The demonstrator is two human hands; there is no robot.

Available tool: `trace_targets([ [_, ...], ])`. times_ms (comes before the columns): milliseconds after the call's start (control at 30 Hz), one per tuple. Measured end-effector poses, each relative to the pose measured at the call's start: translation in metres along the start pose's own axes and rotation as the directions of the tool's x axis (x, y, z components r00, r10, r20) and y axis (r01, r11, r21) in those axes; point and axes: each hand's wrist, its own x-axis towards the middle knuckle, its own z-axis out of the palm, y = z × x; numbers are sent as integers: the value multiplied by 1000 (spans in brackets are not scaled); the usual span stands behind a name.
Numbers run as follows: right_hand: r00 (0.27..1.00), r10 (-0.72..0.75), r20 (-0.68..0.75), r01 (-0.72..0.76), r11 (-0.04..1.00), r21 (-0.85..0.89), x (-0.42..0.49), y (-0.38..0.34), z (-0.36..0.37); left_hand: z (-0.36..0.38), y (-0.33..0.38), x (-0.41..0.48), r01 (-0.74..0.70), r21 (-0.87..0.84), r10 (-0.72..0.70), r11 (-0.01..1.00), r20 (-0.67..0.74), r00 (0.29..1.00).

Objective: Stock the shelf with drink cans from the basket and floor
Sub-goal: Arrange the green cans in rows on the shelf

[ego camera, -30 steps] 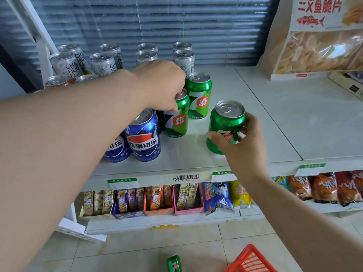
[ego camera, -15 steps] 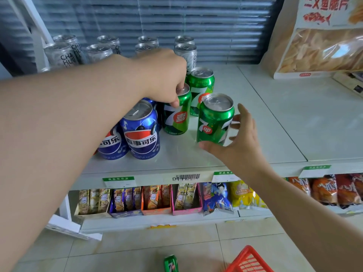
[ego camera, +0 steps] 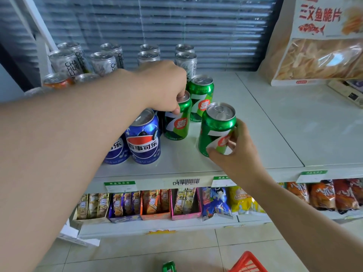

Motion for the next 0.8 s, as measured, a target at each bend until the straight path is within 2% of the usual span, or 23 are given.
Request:
trace_targets([
  [100,997,-8,-79,3,998,-67,0,-4,2,-1,0,0,5,-16,-5,1000,0,1000],
  [200,990,61,-126,-75,991,-112,10,-8,3,0,-1,0,7,-28,-7,1000,-11,1000],
  [300,988,140,-60,-148,974,-169,21,-12,1,4,-1,-1,5,-21,-6,1000,-39,999],
  [400,992,125,21,-116,962,-246,24,-17,-1,8,-1,-3,-11,4,11,1000,-72,997],
  [800,991,136,-9,-131,931,-340,42,-23,13,10,-3,-4,-15,-1,14,1000,-73,997],
])
